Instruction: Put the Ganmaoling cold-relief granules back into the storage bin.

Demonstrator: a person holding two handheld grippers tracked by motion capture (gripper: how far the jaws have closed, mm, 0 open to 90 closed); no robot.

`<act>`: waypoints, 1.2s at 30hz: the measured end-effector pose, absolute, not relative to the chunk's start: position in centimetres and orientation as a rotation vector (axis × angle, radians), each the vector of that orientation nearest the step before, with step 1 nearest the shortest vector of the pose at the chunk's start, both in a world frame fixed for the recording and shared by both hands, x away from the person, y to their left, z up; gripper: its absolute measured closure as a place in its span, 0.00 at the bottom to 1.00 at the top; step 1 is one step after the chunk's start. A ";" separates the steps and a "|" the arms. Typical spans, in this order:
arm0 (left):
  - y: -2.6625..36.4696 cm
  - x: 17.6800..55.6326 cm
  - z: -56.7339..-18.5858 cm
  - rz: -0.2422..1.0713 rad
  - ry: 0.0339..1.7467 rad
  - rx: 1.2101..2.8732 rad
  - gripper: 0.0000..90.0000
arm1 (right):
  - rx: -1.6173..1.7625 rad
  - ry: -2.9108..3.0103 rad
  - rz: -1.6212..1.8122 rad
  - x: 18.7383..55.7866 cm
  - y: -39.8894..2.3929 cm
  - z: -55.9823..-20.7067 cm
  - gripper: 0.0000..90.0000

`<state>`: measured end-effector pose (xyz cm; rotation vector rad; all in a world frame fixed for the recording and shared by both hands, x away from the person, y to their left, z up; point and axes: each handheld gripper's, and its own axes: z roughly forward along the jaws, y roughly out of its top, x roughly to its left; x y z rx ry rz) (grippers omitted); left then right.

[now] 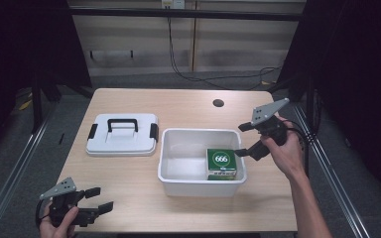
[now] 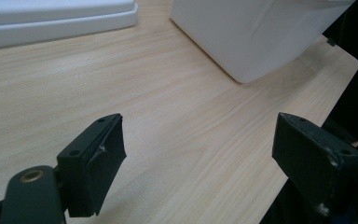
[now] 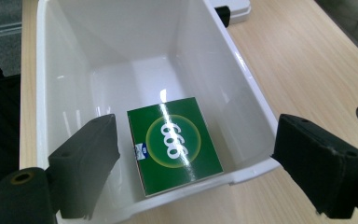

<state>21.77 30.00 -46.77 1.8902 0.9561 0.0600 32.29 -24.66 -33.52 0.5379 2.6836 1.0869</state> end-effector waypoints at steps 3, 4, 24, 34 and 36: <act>30.0 21.8 -46.8 0.062 0.958 1.889 0.19 | 0.551 2.661 1.098 31.8 -25.3 -33.6 0.15; 30.0 21.8 -46.8 0.061 0.958 1.887 0.19 | 0.557 2.652 1.099 31.7 -25.6 -33.6 0.15; 29.9 21.7 -46.7 0.067 0.962 1.881 0.19 | 0.796 2.453 1.083 28.3 -30.6 -35.4 0.17; 29.8 21.7 -46.8 0.072 0.966 1.889 0.19 | 0.932 2.445 1.041 25.7 -33.3 -39.8 0.17; 29.8 21.7 -46.8 0.075 0.968 1.889 0.19 | 0.958 2.448 1.033 25.2 -33.8 -40.6 0.17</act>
